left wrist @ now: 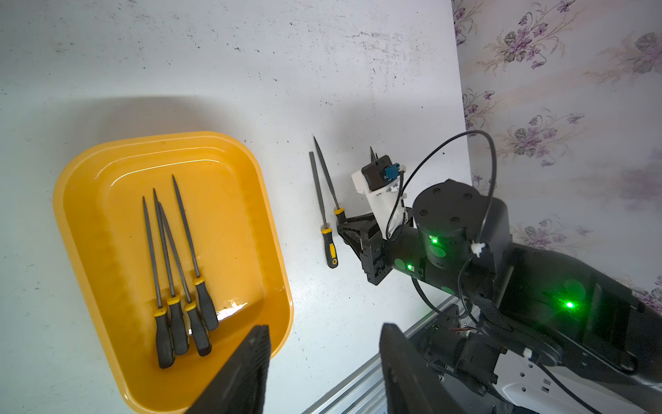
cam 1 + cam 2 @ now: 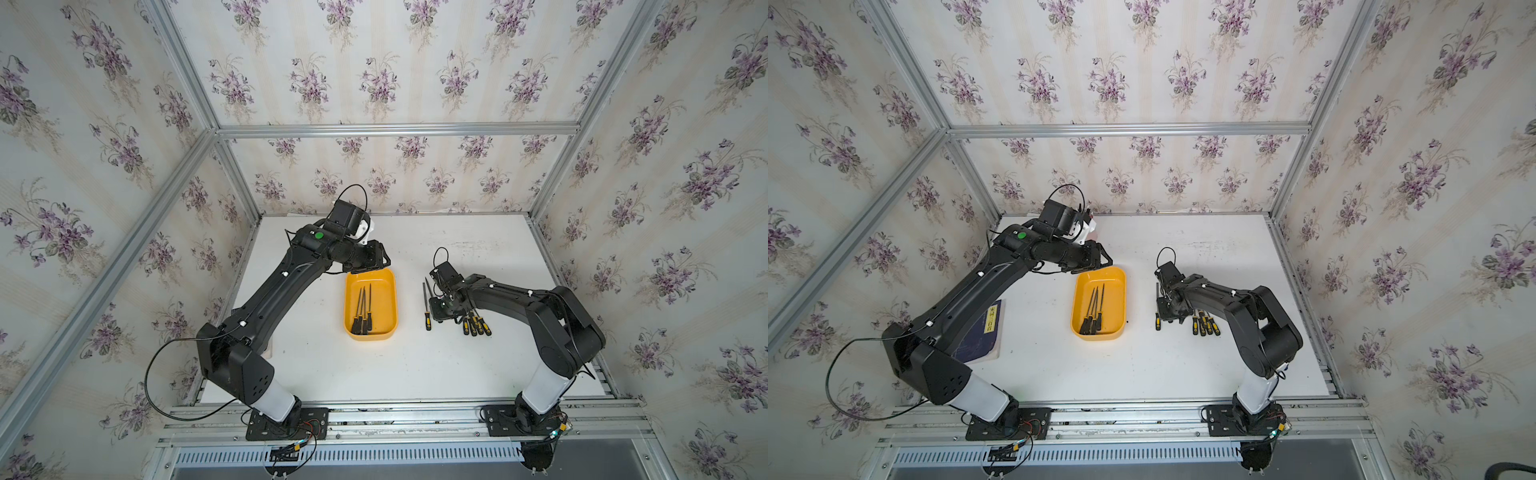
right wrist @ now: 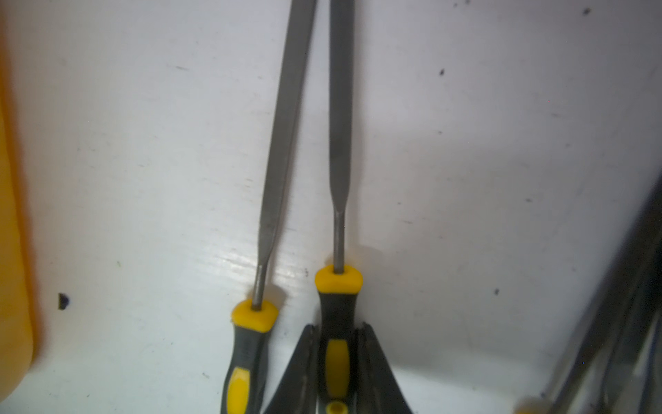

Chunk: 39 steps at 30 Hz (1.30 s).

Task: Put the file tool into the storage box
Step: Pick up the file tool from the center of the board.

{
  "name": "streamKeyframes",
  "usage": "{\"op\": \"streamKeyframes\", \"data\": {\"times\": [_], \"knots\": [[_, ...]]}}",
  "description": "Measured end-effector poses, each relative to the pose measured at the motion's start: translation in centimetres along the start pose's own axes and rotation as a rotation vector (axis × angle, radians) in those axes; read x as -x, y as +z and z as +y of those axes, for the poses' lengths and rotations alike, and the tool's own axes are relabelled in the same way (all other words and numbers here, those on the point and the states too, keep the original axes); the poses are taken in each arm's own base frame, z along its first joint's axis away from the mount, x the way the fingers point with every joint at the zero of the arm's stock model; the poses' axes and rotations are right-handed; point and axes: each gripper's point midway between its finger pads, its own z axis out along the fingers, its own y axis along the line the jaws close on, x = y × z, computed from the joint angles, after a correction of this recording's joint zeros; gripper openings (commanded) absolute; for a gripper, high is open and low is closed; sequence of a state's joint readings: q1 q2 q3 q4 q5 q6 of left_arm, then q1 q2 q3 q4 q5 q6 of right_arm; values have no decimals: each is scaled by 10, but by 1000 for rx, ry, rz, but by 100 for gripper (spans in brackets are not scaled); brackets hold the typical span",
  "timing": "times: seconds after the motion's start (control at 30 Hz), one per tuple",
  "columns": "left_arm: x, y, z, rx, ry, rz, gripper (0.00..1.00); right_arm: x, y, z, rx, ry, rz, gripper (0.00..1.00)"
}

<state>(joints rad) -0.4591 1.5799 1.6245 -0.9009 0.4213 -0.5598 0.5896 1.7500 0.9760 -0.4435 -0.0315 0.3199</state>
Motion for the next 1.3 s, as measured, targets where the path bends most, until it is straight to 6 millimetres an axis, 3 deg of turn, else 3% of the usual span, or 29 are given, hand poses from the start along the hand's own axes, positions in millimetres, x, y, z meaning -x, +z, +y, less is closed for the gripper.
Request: {"op": "streamKeyframes", "data": {"times": [0.1, 0.2, 0.37, 0.77, 1.03, 1.3], "knots": [[0, 0, 1, 1, -2, 0, 54, 1, -5, 1, 16, -1, -28, 7], [0, 0, 0, -4, -2, 1, 54, -13, -16, 1, 34, -2, -5, 6], [5, 4, -9, -75, -8, -8, 59, -9, -52, 17, 142, -20, -93, 6], [11, 53, -36, -335, -164, 54, 60, 3, -141, 70, 491, -44, -280, 7], [14, 71, -46, -357, -203, 67, 56, -1, -155, 95, 599, -33, -278, 7], [11, 95, -31, -283, -236, 78, 49, -2, -158, 108, 646, -6, -277, 7]]}}
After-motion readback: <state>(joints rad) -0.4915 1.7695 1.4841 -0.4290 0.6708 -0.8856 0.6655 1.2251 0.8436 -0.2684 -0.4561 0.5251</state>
